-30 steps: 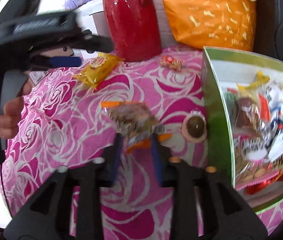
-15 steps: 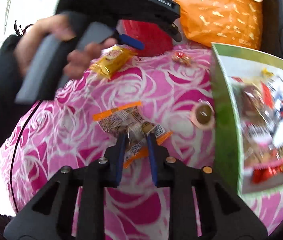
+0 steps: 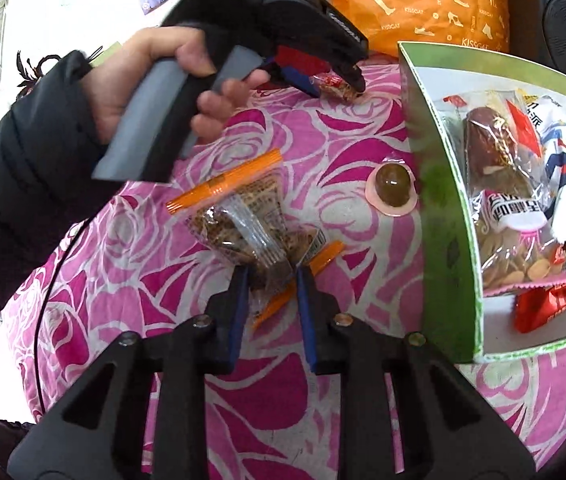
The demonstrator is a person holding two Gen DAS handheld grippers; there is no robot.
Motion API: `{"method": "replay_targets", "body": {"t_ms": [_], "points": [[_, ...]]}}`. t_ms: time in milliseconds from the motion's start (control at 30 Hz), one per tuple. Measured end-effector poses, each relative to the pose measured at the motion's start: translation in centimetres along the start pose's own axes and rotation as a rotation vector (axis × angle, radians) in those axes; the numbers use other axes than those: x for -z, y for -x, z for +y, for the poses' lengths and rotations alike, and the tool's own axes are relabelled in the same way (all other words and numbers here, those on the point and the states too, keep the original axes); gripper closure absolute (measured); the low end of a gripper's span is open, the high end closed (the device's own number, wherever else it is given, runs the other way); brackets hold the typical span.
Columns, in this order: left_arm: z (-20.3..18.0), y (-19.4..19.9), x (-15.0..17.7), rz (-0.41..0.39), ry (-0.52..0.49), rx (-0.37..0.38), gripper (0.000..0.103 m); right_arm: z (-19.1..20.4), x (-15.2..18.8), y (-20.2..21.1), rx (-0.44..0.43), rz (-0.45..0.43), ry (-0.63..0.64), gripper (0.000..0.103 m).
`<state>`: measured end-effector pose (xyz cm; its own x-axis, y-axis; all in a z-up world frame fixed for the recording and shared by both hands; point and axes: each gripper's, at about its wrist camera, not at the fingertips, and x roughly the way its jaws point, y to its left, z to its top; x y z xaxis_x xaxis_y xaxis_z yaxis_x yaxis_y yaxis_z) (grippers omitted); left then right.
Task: Organize snacks
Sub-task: 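Grasp the orange-striped nut packet with the right tool while the left tool grasps the red sausage packet, then carry both packets into the green box and open both tools to release them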
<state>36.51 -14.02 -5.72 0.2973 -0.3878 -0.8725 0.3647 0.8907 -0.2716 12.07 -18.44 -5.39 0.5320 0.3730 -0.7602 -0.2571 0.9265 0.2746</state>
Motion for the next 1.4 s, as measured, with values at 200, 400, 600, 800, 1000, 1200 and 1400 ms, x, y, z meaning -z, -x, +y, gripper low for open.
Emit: {"method": "replay_targets", "body": {"t_ms": [200,400,600,800,1000,1200,1400], "points": [[0.7,1.6,2.0,-0.004,-0.017,0.005,0.054,0.5,-0.3,-0.9,-0.002,0.0,-0.006,0.068],[1.7,3.9,4.7,-0.014,-0.007,0.007,0.054,0.9,-1.1,-1.9,-0.026,-0.016,-0.031,0.05],[2.4,7.5,7.2,-0.047,-0.008,-0.012,0.054,0.0,-1.1,-1.3,-0.067,-0.017,-0.081,0.079],[2.6,11.5,9.1,-0.094,-0.013,-0.009,0.054,0.9,-0.2,-0.2,-0.067,-0.035,-0.077,0.08],[1.2,13.3,10.4,-0.115,-0.016,0.001,0.054,2.1,1.0,2.4,-0.062,-0.082,-0.058,0.08],[-0.4,16.7,11.3,-0.165,-0.027,0.017,0.054,2.4,1.4,7.0,-0.015,-0.184,-0.042,0.08],[-4.0,19.6,10.8,-0.22,-0.084,0.059,0.054,-0.8,1.2,12.7,0.073,-0.323,-0.103,0.08]]}}
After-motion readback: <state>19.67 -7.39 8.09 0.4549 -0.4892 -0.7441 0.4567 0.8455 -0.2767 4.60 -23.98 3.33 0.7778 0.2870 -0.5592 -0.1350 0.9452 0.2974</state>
